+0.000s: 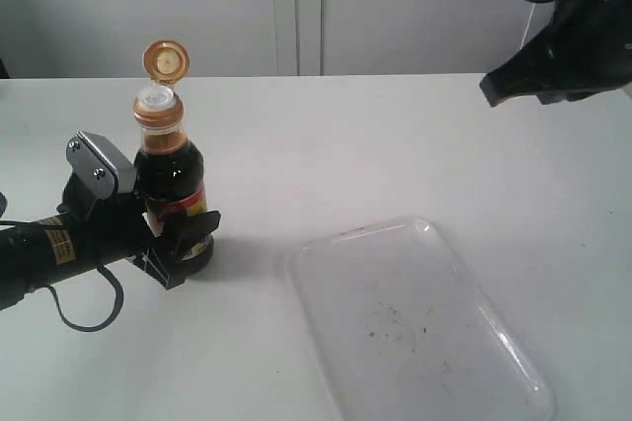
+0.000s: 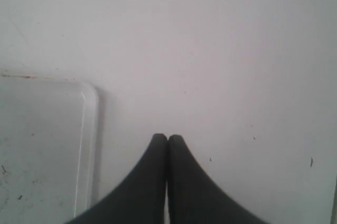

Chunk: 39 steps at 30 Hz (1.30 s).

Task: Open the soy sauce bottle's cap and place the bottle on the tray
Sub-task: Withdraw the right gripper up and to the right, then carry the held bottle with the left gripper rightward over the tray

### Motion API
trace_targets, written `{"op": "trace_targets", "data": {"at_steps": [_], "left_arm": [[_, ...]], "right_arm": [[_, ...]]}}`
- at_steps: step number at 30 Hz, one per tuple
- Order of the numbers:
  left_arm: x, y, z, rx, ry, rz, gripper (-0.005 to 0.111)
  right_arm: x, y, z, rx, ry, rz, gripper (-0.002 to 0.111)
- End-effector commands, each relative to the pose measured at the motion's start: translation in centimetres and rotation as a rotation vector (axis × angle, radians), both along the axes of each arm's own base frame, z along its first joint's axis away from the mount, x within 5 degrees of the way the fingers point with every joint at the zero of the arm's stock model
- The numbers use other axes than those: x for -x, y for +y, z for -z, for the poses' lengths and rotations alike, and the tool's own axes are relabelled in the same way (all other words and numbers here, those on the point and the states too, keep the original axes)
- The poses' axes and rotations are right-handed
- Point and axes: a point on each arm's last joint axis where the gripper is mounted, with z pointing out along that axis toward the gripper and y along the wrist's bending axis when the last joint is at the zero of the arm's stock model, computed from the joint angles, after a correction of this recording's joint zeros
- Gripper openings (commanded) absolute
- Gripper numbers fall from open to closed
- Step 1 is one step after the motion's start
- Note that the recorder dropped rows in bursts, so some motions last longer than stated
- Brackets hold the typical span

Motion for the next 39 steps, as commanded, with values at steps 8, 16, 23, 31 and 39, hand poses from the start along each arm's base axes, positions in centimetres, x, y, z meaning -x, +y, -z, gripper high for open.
{"op": "trace_targets", "data": {"at_steps": [8,16,23,31,39], "left_arm": [[0.3,0.0,0.3,-0.008,0.022,0.004,0.000],[0.3,0.0,0.3,-0.008,0.022,0.004,0.000],[0.3,0.0,0.2,0.000,0.026,0.001,0.000],[0.3,0.1,0.2,0.001,0.026,-0.002,0.000],[0.2,0.2,-0.6,0.012,0.002,-0.021,0.000]], "right_arm": [[1.2,-5.5,2.6,-0.118,0.253,0.175,0.000],[2.3,-7.3,3.2,-0.165,0.207,0.235,0.000],[4.6,-8.0,3.0,-0.149,0.111,0.218,0.000],[7.3,-8.0,3.8,-0.179,-0.223,0.204,0.000],[7.5,-7.9,4.5,-0.213,-0.301,0.212,0.000]]}}
